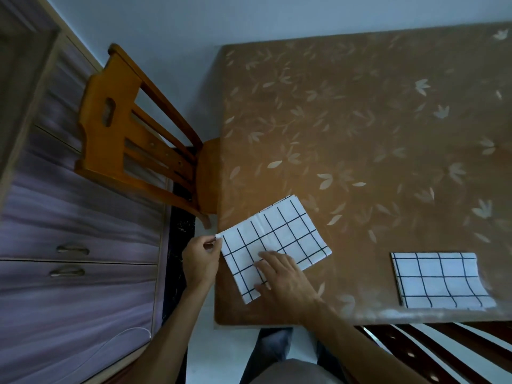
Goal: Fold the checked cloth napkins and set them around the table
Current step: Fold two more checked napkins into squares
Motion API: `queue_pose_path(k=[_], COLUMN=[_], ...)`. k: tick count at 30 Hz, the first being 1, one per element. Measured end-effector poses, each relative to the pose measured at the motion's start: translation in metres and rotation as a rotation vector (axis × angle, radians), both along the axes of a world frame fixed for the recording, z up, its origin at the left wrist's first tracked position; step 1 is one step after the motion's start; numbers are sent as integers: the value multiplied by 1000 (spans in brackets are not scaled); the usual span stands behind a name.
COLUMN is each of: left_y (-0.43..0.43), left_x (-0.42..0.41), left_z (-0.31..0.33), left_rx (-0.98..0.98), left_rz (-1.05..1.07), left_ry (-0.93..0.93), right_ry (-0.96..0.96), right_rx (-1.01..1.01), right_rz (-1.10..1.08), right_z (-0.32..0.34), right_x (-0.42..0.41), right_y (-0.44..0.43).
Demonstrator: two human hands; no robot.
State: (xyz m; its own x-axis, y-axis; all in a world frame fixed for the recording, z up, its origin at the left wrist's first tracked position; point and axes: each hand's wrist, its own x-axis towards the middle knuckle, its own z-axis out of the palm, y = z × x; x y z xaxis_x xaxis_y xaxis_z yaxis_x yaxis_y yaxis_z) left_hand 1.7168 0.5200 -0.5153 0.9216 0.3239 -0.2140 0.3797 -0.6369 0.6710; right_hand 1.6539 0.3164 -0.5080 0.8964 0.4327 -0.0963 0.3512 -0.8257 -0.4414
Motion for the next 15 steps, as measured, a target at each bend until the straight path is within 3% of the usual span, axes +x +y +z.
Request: queue_pose_path(k=[15], left_y=[0], left_x=[2], left_z=[22], left_rx=[-75], left_rz=[27], left_ry=[49], right_ry=[113], right_rx=[-163], right_rz=[-27], right_z=[-1], right_x=[-14], right_y=[41])
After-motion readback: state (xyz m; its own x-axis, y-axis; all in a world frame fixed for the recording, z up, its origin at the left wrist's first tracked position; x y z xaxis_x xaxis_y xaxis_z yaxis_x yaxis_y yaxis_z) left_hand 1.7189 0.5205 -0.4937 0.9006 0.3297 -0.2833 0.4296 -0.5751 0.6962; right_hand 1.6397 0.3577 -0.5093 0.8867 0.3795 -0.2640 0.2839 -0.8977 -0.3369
